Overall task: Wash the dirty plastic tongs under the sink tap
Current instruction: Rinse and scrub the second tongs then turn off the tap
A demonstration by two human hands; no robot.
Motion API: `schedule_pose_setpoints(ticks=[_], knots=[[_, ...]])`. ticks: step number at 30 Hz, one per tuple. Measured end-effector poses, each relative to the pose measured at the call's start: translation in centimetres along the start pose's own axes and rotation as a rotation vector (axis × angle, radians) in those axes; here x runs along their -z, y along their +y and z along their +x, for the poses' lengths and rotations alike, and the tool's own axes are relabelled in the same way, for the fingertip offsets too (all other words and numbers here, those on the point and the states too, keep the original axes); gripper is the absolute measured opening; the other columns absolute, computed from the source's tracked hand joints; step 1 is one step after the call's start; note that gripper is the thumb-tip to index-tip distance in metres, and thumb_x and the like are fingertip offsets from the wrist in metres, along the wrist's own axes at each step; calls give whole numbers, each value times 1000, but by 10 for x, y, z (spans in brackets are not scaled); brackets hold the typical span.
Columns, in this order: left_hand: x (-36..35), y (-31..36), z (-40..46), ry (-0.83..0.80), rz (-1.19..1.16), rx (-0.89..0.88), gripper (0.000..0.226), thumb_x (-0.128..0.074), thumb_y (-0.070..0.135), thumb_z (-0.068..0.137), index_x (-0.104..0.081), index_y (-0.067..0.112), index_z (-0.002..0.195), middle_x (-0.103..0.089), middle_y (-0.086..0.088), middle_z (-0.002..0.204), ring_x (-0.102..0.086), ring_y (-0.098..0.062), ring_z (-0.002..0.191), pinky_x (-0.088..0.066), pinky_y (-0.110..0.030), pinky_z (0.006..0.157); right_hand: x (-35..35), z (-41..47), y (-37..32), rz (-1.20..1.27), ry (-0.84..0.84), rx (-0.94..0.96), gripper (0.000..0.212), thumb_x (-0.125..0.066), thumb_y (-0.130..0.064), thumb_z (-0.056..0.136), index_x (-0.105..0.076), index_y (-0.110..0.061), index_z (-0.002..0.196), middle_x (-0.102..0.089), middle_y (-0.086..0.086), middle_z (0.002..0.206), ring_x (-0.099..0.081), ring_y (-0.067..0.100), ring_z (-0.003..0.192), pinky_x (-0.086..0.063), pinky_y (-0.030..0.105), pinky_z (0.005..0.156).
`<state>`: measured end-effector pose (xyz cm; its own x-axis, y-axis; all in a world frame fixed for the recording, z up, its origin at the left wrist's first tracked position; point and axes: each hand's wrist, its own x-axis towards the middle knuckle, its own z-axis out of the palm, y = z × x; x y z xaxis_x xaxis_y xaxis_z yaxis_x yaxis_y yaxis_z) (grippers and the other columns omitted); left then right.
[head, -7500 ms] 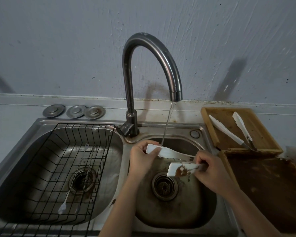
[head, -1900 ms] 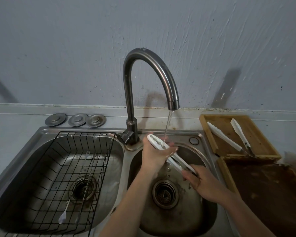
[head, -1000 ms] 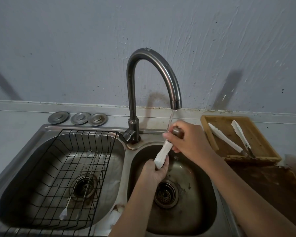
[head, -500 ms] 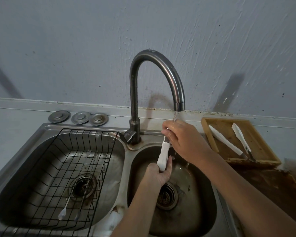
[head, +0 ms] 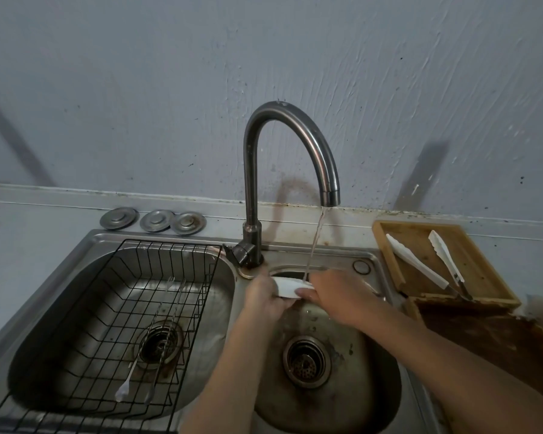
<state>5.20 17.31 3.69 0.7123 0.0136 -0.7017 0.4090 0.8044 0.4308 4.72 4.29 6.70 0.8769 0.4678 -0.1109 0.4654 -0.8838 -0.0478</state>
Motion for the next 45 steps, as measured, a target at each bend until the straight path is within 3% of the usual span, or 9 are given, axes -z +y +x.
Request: schedule_pose_setpoints(ticks=[3,8,11,14,24,32,38,42,45], knots=[[18,20,8,105,254,-204,28,-42,27,97,-52,7,113,-58,-13,88,-56,-25,76,-48,-36,65,-11,0,-10,566,-84,-208,53,-24,-50,95,-52,-15,68,-56,3,64,-51,16,52,-40,26,53],[46,44,17,406,792,-751,43,-53,14,91,-37,0,129,-41,-21,133,-48,-34,119,-40,-42,104,-25,1,-21,1580,-164,-516,59,-25,-57,92,-52,-10,71,-47,0,50,-37,11,37,-37,24,42],[48,52,23,328,1055,-915,42,-52,8,92,-39,1,131,-40,-19,137,-43,-31,126,-33,-35,106,-31,-1,-22,1804,-152,-454,56,-26,-57,92,-50,-10,73,-45,-1,48,-35,11,37,-35,25,41],[45,52,31,275,1136,-959,15,-47,7,93,-47,0,107,-52,-21,115,-54,-33,105,-41,-33,89,-31,-4,-22,1879,-148,-393,56,-25,-58,91,-49,-11,72,-44,-1,46,-35,10,36,-36,24,40],[26,53,29,486,1421,-993,20,-43,7,91,-42,1,110,-50,-18,116,-54,-36,102,-44,-47,87,-25,-25,-22,1465,-56,-313,60,-20,-54,94,-53,-7,77,-47,0,52,-41,13,41,-41,27,46],[23,55,30,496,1544,-937,27,-41,6,89,-38,2,115,-47,-17,124,-50,-35,111,-41,-46,90,-7,-42,-3,1016,418,-317,40,-24,-50,88,-49,-22,73,-52,-3,58,-49,9,47,-41,22,45],[23,52,27,494,1556,-909,35,-46,10,89,-33,3,121,-44,-15,126,-49,-32,110,-44,-47,91,-72,-49,-10,-59,-246,-149,37,-34,-34,98,-55,-12,120,-64,11,107,-62,27,95,-45,29,72],[21,52,26,501,1571,-880,45,-49,11,89,-29,1,127,-40,-16,130,-47,-32,113,-44,-50,93,-67,-44,-25,-11,-184,-175,31,-42,-24,96,-51,-16,124,-58,12,102,-60,27,93,-46,29,68],[22,52,24,499,1571,-885,46,-52,11,88,-29,3,127,-41,-15,128,-49,-31,111,-45,-50,92,-72,-41,-28,56,-442,-378,38,-42,-32,94,-56,-7,118,-60,12,118,-56,27,109,-45,30,84]])
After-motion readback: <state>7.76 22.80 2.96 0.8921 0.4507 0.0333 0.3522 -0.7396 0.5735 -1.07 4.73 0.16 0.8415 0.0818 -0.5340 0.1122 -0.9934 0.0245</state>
